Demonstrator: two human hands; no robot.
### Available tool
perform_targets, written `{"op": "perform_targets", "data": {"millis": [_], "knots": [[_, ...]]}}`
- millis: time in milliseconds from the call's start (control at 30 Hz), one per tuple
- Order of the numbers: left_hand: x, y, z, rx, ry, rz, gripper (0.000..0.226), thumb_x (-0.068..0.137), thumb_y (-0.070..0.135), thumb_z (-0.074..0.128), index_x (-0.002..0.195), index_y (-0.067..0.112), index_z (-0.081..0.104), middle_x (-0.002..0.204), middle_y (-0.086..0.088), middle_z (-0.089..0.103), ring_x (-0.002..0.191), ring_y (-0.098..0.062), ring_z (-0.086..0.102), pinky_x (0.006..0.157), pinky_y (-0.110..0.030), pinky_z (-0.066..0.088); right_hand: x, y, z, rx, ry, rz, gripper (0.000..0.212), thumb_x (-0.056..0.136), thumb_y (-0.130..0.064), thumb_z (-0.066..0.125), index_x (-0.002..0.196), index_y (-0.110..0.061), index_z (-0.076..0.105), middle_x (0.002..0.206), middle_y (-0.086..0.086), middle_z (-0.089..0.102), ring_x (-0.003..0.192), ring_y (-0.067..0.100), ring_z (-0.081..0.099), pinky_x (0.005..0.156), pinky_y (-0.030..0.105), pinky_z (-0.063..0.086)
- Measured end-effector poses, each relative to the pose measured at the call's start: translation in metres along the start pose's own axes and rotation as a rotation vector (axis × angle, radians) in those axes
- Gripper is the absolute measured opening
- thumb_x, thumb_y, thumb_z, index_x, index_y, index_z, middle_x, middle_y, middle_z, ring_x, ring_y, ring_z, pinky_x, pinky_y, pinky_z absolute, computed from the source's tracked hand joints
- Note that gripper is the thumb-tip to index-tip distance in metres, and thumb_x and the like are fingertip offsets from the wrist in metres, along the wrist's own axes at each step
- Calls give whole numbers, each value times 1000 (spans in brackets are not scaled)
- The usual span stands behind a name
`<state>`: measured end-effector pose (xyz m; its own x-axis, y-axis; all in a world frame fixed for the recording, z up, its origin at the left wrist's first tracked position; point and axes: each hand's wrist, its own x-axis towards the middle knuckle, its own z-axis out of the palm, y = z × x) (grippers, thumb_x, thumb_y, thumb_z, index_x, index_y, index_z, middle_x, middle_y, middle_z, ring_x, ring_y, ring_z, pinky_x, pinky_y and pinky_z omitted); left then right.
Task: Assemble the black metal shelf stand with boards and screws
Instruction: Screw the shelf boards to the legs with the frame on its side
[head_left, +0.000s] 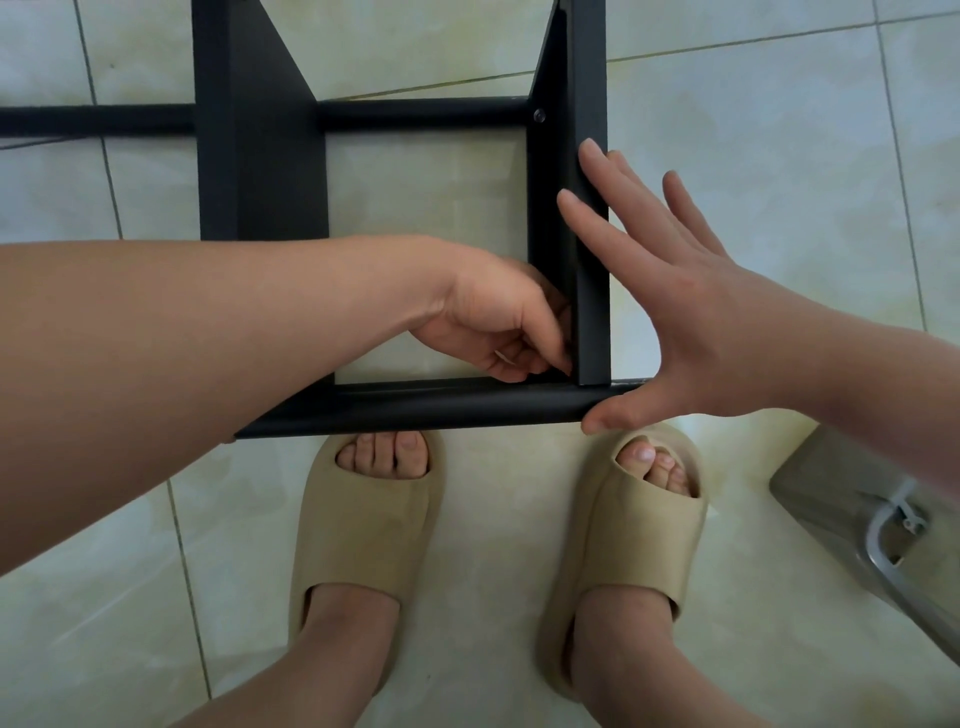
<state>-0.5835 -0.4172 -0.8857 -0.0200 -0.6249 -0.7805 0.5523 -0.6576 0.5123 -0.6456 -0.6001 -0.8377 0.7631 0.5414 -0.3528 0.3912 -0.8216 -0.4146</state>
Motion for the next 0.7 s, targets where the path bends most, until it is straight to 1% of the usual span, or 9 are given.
{"op": "perform_targets", "data": {"millis": [167, 233, 300, 400, 467, 533, 600, 667, 700], "knots": [[-31, -3, -3, 285, 13, -181, 13, 94, 23, 61, 101, 17, 70, 95, 2, 73, 91, -16, 67, 86, -34, 52, -3, -6, -2, -25, -5, 14, 138, 63, -87, 58, 162, -14, -6, 167, 10, -21, 154, 22, -20, 124, 48, -13], [-47, -7, 1, 310, 21, -235, 27, 97, 39, 56, 105, 18, 71, 94, 1, 75, 85, -14, 70, 82, -34, 54, -9, -11, -3, -30, -1, 37, 135, 66, -83, 60, 161, -14, -6, 167, 7, -21, 154, 19, -20, 123, 45, -15], [-63, -11, 8, 347, 80, -243, 36, 95, 49, 58, 106, 17, 71, 88, 0, 74, 72, -12, 69, 71, -30, 54, -17, -18, -2, -22, 1, 82, 129, 70, -76, 62, 162, -14, -5, 167, 4, -20, 154, 15, -20, 123, 42, -16], [-81, -17, 23, 530, 251, -165, 36, 90, 46, 69, 106, 14, 71, 85, -3, 73, 66, -12, 67, 64, -25, 52, -30, -31, -3, -7, -22, 144, 115, 80, -66, 65, 162, -15, 1, 168, -1, -16, 154, 11, -17, 124, 38, -15], [-92, -17, 34, 685, 381, -89, 36, 91, 47, 67, 105, 14, 72, 80, 1, 73, 67, -10, 67, 65, -24, 47, -41, -40, -11, 6, -66, 182, 103, 87, -60, 65, 162, -18, 8, 169, -3, -12, 154, 9, -13, 124, 33, -13], [-104, -12, 45, 744, 484, -46, 36, 92, 50, 64, 104, 16, 71, 74, 4, 71, 69, -12, 66, 65, -25, 45, -52, -49, -26, 41, -102, 212, 89, 91, -54, 64, 161, -21, 19, 170, -5, -1, 155, 9, -5, 125, 31, -5], [-120, -2, 52, 763, 598, -1, 35, 92, 53, 63, 104, 21, 69, 76, 3, 70, 71, -12, 63, 60, -26, 42, -63, -60, -45, 99, -104, 243, 78, 94, -48, 65, 159, -24, 27, 168, -9, 12, 155, 10, 10, 123, 28, 9], [-138, 14, 56, 804, 722, 59, 33, 92, 55, 62, 108, 27, 67, 80, 5, 68, 74, -10, 61, 58, -27, 38, -73, -72, -66, 145, -108, 270, 77, 94, -47, 65, 159, -30, 27, 167, -14, 15, 152, 10, 21, 120, 28, 19], [-148, 23, 57, 832, 772, 87, 34, 92, 56, 60, 111, 28, 66, 83, 6, 66, 77, -11, 60, 60, -28, 39, -78, -78, -76, 143, -114, 277, 79, 94, -48, 65, 160, -32, 24, 167, -14, 12, 152, 10, 21, 120, 27, 19]]}}
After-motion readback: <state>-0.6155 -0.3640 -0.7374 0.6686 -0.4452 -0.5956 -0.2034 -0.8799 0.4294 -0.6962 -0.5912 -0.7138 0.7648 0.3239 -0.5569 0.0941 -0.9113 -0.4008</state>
